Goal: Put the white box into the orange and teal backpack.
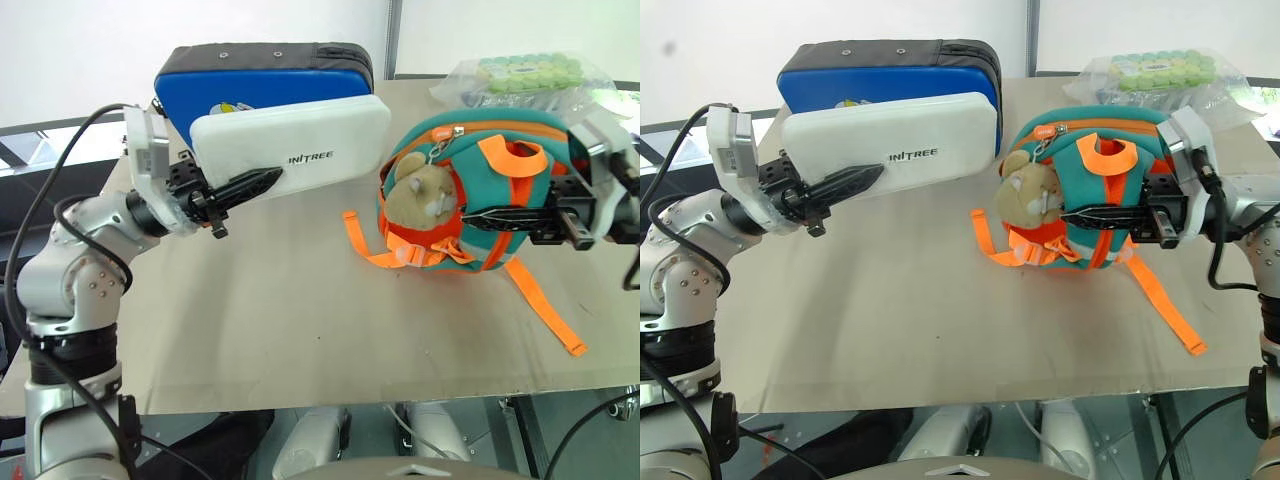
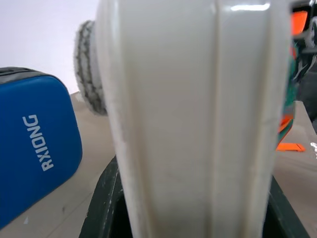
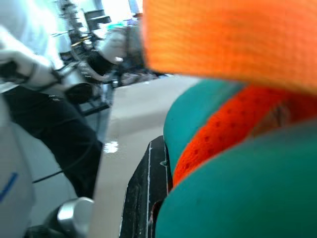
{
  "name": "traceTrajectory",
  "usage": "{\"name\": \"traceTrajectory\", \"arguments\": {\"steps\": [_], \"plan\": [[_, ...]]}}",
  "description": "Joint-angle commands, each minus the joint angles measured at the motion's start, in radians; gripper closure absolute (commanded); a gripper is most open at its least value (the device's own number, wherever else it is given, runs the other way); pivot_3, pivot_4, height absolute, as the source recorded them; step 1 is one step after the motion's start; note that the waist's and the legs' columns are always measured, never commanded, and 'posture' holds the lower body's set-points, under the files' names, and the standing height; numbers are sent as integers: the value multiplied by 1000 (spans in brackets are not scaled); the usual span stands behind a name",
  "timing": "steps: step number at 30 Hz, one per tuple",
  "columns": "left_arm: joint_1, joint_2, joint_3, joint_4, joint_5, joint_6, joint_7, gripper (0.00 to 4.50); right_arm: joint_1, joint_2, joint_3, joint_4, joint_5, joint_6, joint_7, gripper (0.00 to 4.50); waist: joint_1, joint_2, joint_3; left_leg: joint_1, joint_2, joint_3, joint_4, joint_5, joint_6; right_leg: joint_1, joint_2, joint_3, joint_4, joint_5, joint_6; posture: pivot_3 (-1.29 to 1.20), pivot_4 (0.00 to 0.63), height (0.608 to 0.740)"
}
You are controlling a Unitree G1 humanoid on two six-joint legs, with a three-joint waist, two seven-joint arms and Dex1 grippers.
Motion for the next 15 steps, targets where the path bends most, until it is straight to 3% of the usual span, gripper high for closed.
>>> {"name": "traceTrajectory", "arguments": {"steps": [1, 6, 15], "plan": [[-52, -13, -41, 14, 25, -54, -66, 3378, 11, -19, -60, -82, 65, 18, -14, 4457, 1, 0, 0, -1, 0, 0, 0, 0, 0, -1, 0, 0, 0, 0, 0, 0, 150, 739], [-108, -57, -173, 42, 131, -121, -125, 3378, 68, -30, -82, -140, 100, 31, -44, 4457, 4, 0, 0, -7, -1, -1, 3, 0, 0, -4, -1, -2, 0, 0, 0, 0, 150, 739], [-413, -307, -458, 195, 265, -129, -218, 3378, 124, -39, -105, -228, 154, 50, -118, 4457, 4, -1, 0, -10, -2, -3, 7, 0, 0, -5, -2, -6, 1, 0, 0, 0, 150, 739]]}}
